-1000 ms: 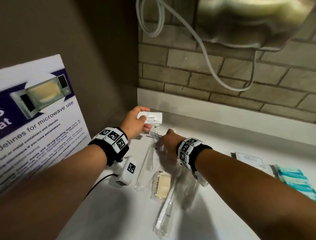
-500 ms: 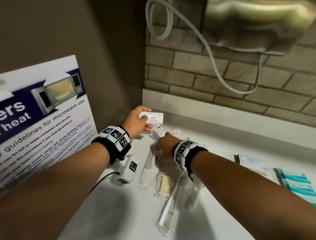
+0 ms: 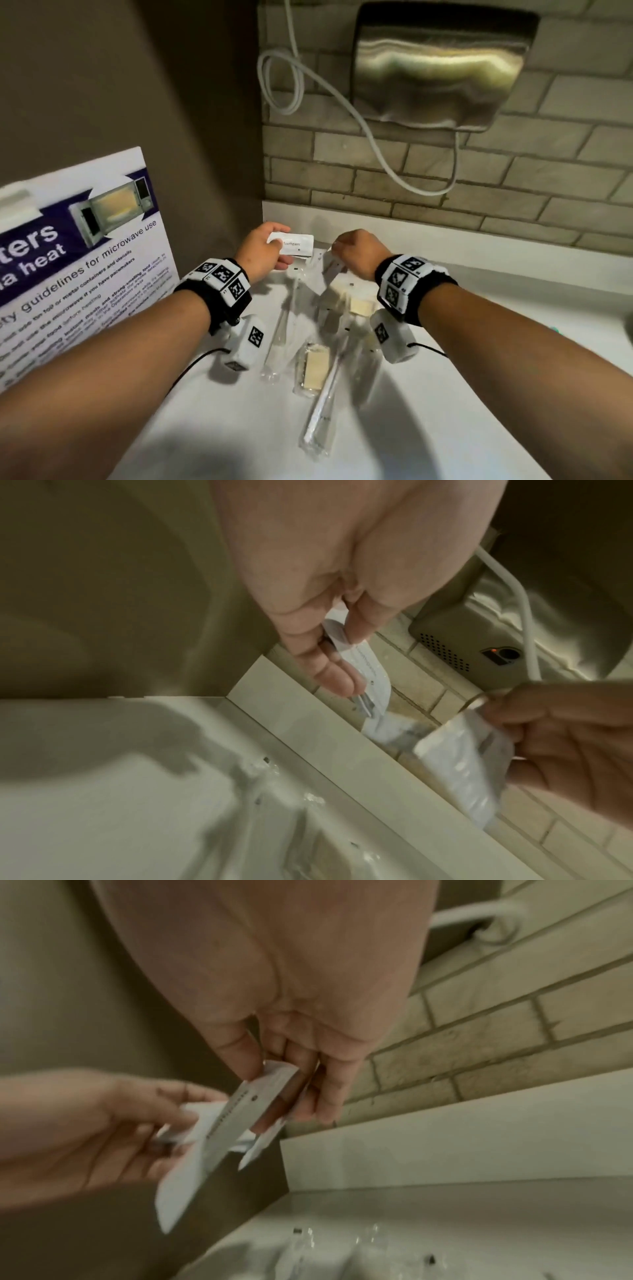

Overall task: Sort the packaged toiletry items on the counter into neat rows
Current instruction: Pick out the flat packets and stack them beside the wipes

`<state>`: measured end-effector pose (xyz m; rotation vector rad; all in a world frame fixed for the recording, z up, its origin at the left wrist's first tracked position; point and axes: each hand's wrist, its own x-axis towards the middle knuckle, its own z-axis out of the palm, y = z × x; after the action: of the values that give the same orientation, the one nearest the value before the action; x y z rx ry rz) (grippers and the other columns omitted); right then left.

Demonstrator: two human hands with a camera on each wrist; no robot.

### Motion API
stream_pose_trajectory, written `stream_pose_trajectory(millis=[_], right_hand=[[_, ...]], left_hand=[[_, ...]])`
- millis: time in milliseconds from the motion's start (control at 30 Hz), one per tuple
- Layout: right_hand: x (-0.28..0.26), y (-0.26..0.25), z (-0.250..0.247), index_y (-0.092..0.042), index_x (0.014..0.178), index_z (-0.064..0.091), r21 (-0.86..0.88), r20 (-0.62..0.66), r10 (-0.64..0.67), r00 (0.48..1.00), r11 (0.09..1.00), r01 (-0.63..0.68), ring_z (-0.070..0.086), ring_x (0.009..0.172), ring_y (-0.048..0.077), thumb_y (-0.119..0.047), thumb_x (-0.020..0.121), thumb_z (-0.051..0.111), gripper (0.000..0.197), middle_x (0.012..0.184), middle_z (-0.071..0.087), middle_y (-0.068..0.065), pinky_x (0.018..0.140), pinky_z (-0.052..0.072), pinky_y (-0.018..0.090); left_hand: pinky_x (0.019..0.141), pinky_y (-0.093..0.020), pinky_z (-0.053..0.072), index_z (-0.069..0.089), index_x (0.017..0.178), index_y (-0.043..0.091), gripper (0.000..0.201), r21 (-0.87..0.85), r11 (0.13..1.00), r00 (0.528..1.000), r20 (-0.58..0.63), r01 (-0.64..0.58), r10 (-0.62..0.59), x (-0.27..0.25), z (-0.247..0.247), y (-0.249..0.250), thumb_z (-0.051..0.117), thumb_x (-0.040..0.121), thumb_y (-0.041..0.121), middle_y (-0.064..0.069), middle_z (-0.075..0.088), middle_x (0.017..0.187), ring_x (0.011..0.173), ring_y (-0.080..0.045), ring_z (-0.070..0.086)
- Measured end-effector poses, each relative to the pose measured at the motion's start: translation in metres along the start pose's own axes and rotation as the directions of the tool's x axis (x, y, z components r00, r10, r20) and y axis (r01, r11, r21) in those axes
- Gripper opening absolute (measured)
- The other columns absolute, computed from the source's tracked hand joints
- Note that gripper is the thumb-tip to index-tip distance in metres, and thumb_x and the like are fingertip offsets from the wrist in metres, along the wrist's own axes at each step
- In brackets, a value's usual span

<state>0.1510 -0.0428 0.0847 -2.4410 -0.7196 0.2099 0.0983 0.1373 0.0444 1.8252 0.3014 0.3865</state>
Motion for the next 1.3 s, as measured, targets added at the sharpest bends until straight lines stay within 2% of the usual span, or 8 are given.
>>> stream_pose_trajectory(millis=[133, 300, 467, 567, 700, 1033, 1167, 1300], right_hand=[[-0.024, 0.012, -0.036, -0.001, 0.08, 0.067, 0.176, -0.122, 0.023, 0.992, 0.984, -0.002, 0.067, 0.087, 0.035, -0.012, 0.092, 0.051, 0.022, 0.09, 0.072, 0.024, 0.089, 0.053, 0.043], [-0.061, 0.037, -0.069, -0.014, 0.073, 0.065, 0.215, -0.195, 0.036, 0.98, 0.977, 0.007, 0.055, 0.04, -0.008, -0.013, 0.096, 0.053, 0.026, 0.066, 0.065, 0.002, 0.057, 0.043, 0.017], [-0.091, 0.067, -0.082, -0.004, 0.081, 0.071, 0.202, -0.31, 0.106, 0.945, 0.978, -0.043, 0.064, 0.062, 0.017, -0.018, 0.095, 0.055, 0.025, 0.076, 0.072, 0.016, 0.068, 0.049, 0.029], [-0.107, 0.086, -0.09, 0.001, 0.085, 0.072, 0.215, -0.374, 0.145, 0.916, 0.974, -0.066, 0.06, 0.072, 0.02, -0.021, 0.096, 0.053, 0.031, 0.083, 0.075, 0.017, 0.066, 0.044, 0.027], [-0.115, 0.112, -0.102, -0.002, 0.085, 0.073, 0.306, -0.423, 0.225, 0.878, 0.947, -0.096, 0.066, 0.08, 0.029, -0.024, 0.096, 0.053, 0.032, 0.085, 0.074, 0.016, 0.07, 0.049, 0.03], [-0.144, 0.166, -0.113, -0.007, 0.104, 0.073, 0.407, -0.362, 0.283, 0.888, 0.905, -0.122, 0.066, 0.087, 0.018, -0.018, 0.09, 0.063, 0.021, 0.094, 0.074, 0.007, 0.077, 0.047, 0.023], [-0.154, 0.187, -0.127, -0.004, 0.107, 0.067, 0.438, -0.326, 0.241, 0.914, 0.895, -0.08, 0.068, 0.087, 0.019, 0.011, 0.085, 0.051, 0.031, 0.094, 0.075, 0.013, 0.078, 0.055, 0.027], [-0.162, 0.194, -0.143, -0.011, 0.108, 0.062, 0.466, -0.325, 0.191, 0.926, 0.885, -0.019, 0.057, 0.072, 0.014, 0.019, 0.078, 0.06, 0.043, 0.083, 0.063, -0.002, 0.07, 0.049, 0.025]], left_hand=[[0.051, -0.021, 0.056, 0.054, 0.107, 0.015, 0.03, -0.056, 0.998, 0.995, 0.094, 0.019, -0.013, -0.015, 0.03, 0.02, 0.034, 0.097, -0.004, -0.022, 0.06, 0.107, 0.055, -0.014, 0.067], [0.053, -0.021, 0.056, 0.055, 0.112, 0.012, 0.032, -0.146, 0.989, 0.979, 0.201, 0.013, 0.017, -0.041, 0.07, 0.052, 0.033, 0.096, -0.005, -0.015, 0.062, 0.098, 0.049, -0.007, 0.066], [0.052, -0.022, 0.056, 0.056, 0.11, 0.01, 0.028, -0.232, 0.973, 0.967, 0.251, 0.016, 0.044, -0.065, 0.11, 0.075, 0.033, 0.097, 0.0, -0.012, 0.063, 0.094, 0.05, -0.01, 0.066], [0.056, -0.023, 0.055, 0.057, 0.112, 0.01, 0.017, -0.231, 0.973, 0.954, 0.291, 0.002, 0.067, -0.078, 0.137, 0.081, 0.055, 0.096, 0.016, -0.013, 0.063, 0.093, 0.059, -0.017, 0.065], [0.051, -0.022, 0.048, 0.054, 0.112, 0.016, 0.041, -0.054, 0.989, 0.938, 0.312, -0.139, 0.149, -0.087, 0.168, 0.081, 0.078, 0.079, 0.021, -0.002, 0.068, 0.086, 0.064, -0.016, 0.062], [0.049, -0.023, 0.043, 0.054, 0.11, 0.016, 0.02, 0.01, 0.985, 0.947, 0.277, -0.173, 0.164, -0.099, 0.223, 0.086, 0.054, 0.094, 0.004, 0.001, 0.061, 0.097, 0.057, -0.009, 0.063], [0.049, -0.025, 0.041, 0.052, 0.113, 0.018, 0.032, 0.032, 0.996, 0.971, 0.225, -0.087, 0.077, -0.097, 0.229, 0.081, 0.04, 0.093, -0.005, -0.007, 0.057, 0.11, 0.064, -0.015, 0.061], [0.051, -0.026, 0.042, 0.05, 0.117, 0.017, 0.035, 0.081, 0.996, 0.984, 0.177, -0.032, 0.017, -0.093, 0.227, 0.073, 0.036, 0.093, -0.004, -0.011, 0.054, 0.115, 0.065, -0.016, 0.06]])
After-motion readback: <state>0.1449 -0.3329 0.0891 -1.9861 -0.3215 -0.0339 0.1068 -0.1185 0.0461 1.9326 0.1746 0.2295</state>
